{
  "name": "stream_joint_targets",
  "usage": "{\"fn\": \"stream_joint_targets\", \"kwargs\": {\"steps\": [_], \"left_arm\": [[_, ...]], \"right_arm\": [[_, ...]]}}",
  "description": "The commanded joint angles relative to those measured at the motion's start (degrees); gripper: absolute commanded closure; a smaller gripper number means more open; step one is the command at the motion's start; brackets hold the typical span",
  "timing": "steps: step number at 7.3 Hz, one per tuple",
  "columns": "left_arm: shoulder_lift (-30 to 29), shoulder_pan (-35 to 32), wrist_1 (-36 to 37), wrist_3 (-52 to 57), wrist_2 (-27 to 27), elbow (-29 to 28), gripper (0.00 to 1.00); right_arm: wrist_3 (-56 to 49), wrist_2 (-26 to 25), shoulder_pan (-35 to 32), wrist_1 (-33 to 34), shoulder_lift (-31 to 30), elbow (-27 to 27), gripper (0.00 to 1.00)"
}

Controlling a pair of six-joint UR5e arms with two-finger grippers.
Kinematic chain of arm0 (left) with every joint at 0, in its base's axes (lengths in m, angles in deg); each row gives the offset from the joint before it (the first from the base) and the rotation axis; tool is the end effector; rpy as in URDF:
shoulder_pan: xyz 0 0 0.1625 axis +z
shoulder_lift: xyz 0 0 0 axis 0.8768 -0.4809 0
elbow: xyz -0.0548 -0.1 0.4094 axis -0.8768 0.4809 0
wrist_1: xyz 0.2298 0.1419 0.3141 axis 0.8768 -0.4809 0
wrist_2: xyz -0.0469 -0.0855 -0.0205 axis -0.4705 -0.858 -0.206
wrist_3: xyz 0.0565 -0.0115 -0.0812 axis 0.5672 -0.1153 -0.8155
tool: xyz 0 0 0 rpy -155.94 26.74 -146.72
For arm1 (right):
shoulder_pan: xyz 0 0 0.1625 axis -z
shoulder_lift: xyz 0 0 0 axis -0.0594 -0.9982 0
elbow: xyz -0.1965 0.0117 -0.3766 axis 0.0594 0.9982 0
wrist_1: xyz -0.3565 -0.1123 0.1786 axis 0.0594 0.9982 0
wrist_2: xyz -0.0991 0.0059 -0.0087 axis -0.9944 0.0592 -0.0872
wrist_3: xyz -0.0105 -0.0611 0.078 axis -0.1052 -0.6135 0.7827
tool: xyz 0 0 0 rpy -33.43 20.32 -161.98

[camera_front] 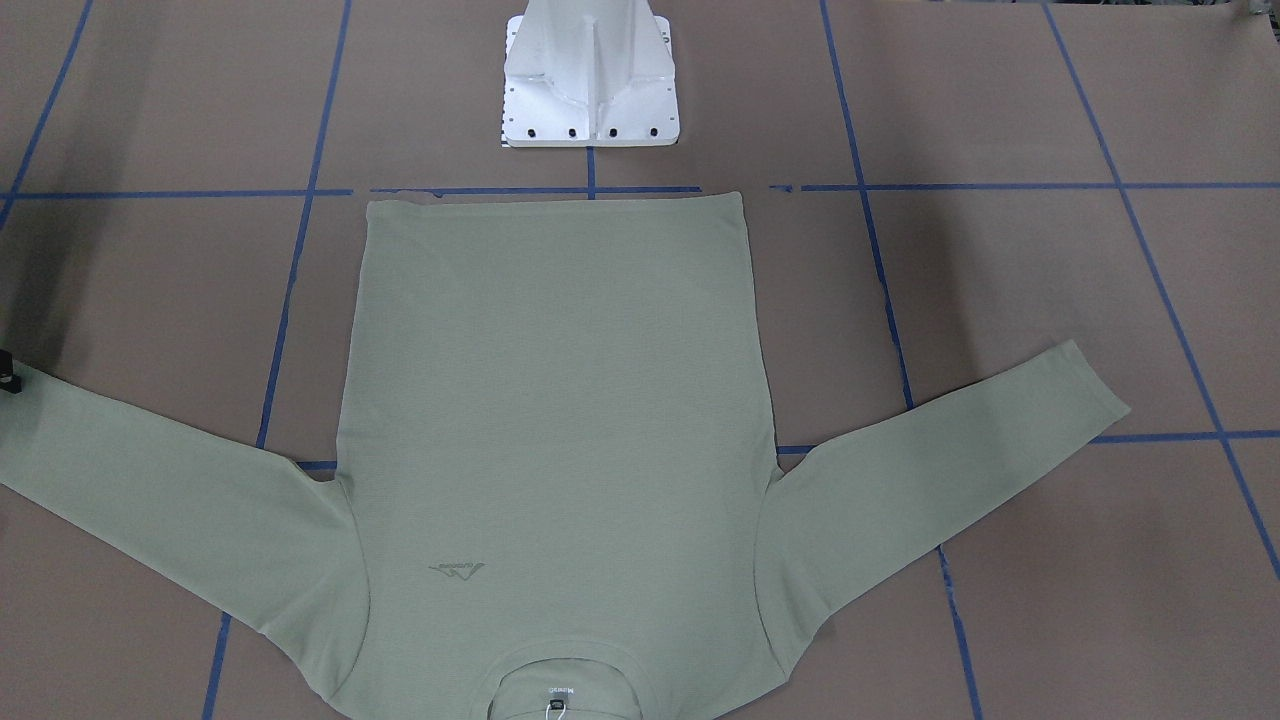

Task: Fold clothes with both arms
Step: 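Lower the right gripper to the cuff of the sleeve nearest it and grasp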

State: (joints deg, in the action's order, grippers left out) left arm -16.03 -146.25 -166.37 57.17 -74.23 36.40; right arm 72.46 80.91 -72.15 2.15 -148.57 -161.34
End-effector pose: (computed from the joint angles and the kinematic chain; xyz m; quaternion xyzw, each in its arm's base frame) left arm -0.0229 -0.5227 0.6150 0.1952 0.3519 0.0996 0.9100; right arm -0.1288 -0.5123 0.7271 0.0303 -0.3810 -0.1532 0.9113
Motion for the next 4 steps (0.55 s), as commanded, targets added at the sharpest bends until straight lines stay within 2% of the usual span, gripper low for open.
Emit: {"fn": "stream_joint_targets", "kwargs": {"steps": [1,2,4], "left_arm": [[0.0,0.0,-0.6,-0.1,0.0,-0.2,0.0],[0.0,0.0,-0.6,-0.1,0.1,-0.4,0.0],[0.0,0.0,-0.6,0.0,0.1,-0.6,0.0]], "right_arm": [[0.0,0.0,-0.1,0.1,0.0,-0.1,0.74],[-0.1,0.0,-0.1,0.1,0.1,-0.4,0.96],[0.0,0.1,-0.2,0.0,0.2,-1.4,1.0]]}}
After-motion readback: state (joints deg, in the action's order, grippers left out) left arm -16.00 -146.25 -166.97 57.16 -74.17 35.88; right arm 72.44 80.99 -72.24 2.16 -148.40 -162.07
